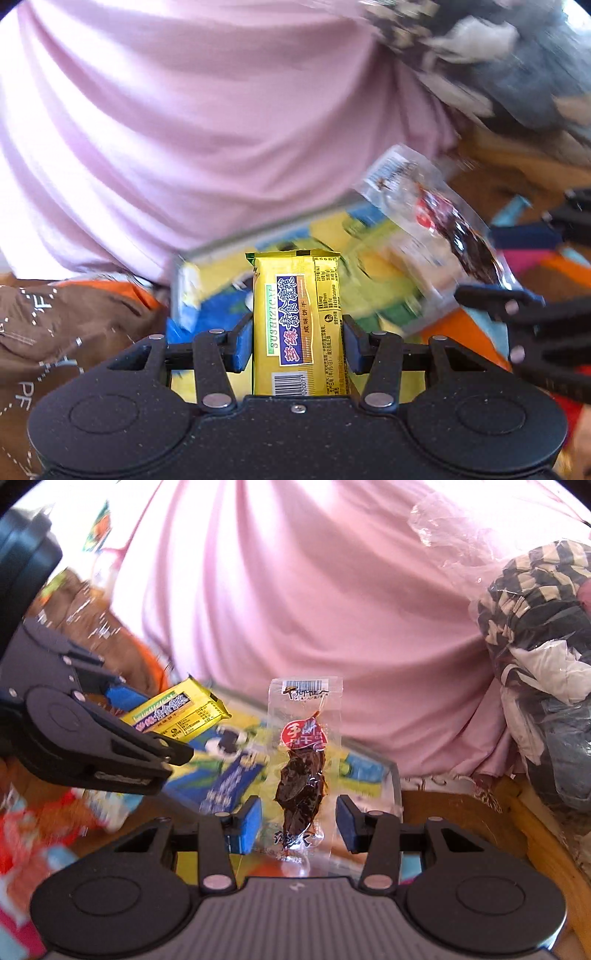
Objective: Organize snacks
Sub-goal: 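Carry the yellow wafer pack with the left tool while the right tool carries the meat pack to the tray, then release the wafer pack into the tray with the left tool while the right tool drops the meat pack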
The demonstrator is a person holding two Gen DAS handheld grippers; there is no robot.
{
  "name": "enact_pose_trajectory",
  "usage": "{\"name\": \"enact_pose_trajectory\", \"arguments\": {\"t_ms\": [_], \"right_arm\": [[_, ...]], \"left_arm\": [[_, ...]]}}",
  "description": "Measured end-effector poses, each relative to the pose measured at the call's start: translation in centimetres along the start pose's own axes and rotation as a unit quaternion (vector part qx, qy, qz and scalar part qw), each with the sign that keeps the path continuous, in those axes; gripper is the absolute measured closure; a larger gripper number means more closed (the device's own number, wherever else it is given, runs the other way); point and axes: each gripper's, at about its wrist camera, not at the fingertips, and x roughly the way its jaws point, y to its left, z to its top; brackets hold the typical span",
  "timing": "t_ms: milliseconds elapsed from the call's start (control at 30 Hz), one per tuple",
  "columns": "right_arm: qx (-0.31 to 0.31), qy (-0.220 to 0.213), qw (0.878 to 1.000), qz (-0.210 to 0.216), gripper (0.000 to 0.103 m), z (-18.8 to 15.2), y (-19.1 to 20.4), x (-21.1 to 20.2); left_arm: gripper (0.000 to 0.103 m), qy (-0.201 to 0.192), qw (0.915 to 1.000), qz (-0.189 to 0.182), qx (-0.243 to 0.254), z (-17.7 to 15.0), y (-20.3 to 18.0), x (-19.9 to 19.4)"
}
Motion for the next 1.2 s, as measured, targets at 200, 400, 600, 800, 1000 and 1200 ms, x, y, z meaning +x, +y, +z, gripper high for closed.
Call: {"name": "enact_pose_trajectory", "arguments": {"t_ms": [200, 400, 600, 800, 1000, 1200], "right_arm": [[0.071, -0.006, 0.997, -0.011, 0.055, 1.7, -1.0, 3.6], [0.11, 0.017, 0.994, -0.007, 0.055, 1.5, -1.0, 7.4], [0.121, 0.038, 0.992, 0.001, 0.054, 0.8, -0.3, 9.2], [0.123, 0.063, 0.99, 0.012, 0.061, 0.2, 0.3, 10.0], [0.126, 0.064, 0.99, 0.017, 0.047, -0.1, -0.1, 9.7], [0.122, 0.033, 0.992, -0.004, 0.026, 0.0, -0.7, 8.1]], "left_arm": [[0.053, -0.029, 0.9971, 0.05, -0.05, 1.5, 1.9, 3.1], [0.053, -0.008, 0.9909, 0.088, -0.102, 1.0, 3.8, 6.2], [0.053, 0.026, 0.9861, 0.096, -0.133, -0.4, 4.6, 7.8], [0.053, 0.049, 0.9851, 0.083, -0.142, -1.3, 4.3, 8.4], [0.051, 0.069, 0.9808, 0.054, -0.174, -1.8, 4.4, 9.1], [0.025, 0.038, 0.9782, 0.052, -0.197, -1.0, 4.8, 7.9]]}}
